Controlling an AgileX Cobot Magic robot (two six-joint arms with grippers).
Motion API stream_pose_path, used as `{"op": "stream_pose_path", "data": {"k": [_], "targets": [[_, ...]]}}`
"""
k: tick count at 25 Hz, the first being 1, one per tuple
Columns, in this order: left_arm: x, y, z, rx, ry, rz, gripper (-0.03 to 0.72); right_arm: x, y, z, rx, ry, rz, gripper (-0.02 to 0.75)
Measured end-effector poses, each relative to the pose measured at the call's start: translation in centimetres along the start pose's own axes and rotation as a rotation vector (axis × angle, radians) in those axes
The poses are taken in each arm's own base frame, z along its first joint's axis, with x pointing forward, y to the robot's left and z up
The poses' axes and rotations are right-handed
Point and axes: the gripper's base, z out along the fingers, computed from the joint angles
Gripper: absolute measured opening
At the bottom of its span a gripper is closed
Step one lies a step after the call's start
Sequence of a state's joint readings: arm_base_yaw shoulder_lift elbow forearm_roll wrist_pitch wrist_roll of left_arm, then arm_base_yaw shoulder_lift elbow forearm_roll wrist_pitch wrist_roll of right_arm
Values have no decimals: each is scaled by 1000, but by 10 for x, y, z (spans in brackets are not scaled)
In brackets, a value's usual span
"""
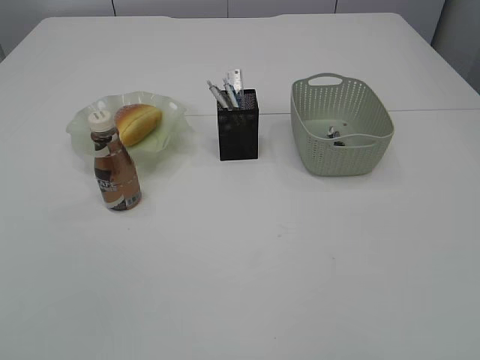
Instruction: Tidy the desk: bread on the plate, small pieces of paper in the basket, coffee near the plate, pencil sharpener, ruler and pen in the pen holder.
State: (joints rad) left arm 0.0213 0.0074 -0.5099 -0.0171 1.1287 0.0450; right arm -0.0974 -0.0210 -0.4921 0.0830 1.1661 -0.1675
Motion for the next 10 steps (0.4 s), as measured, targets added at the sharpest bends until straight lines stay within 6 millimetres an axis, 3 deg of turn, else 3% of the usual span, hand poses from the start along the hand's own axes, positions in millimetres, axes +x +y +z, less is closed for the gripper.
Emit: {"op": "stream_pose_path", "data": {"k": [10], "targets": [[0, 1, 0, -16, -1, 31, 307, 0, 0, 0, 0, 0, 0, 410]]}}
